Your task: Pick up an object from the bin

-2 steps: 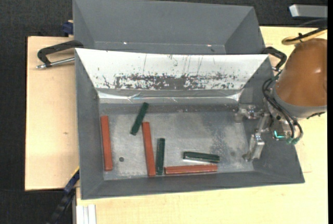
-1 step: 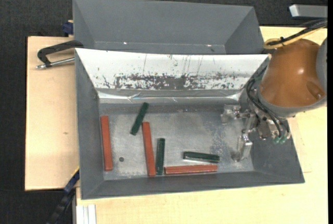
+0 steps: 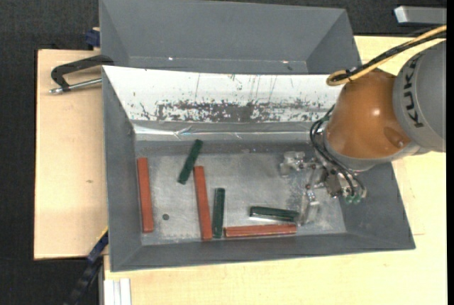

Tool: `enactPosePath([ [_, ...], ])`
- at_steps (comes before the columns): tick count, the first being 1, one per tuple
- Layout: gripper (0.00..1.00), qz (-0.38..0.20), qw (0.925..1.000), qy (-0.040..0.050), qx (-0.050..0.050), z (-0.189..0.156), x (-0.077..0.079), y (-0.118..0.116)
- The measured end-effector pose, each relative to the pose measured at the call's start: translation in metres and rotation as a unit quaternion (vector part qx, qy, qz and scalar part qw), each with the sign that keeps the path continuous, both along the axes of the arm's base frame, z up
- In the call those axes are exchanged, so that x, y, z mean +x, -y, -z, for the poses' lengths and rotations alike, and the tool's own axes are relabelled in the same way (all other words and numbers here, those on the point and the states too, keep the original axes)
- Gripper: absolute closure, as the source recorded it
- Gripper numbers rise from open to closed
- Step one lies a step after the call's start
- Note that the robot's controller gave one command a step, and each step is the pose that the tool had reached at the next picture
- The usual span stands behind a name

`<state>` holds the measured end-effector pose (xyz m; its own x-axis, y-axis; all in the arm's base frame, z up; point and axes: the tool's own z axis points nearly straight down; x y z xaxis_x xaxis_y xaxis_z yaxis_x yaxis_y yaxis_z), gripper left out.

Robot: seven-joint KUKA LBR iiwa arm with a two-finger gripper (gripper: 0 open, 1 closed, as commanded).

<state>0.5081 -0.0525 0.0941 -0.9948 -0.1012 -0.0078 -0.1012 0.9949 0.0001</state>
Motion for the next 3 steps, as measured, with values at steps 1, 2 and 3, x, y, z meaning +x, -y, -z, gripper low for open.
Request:
enactPosePath([
  [1,1.00,-0.076,0.9971,-0.0074,0.000,0.022,-0.012,-0.055],
  [2,1.00,-0.076,0.9971,-0.0059,0.000,0.023,-0.011,-0.054],
  [3,1.00,-0.077,0.9971,0.0013,-0.001,-0.144,0.019,-0.056],
])
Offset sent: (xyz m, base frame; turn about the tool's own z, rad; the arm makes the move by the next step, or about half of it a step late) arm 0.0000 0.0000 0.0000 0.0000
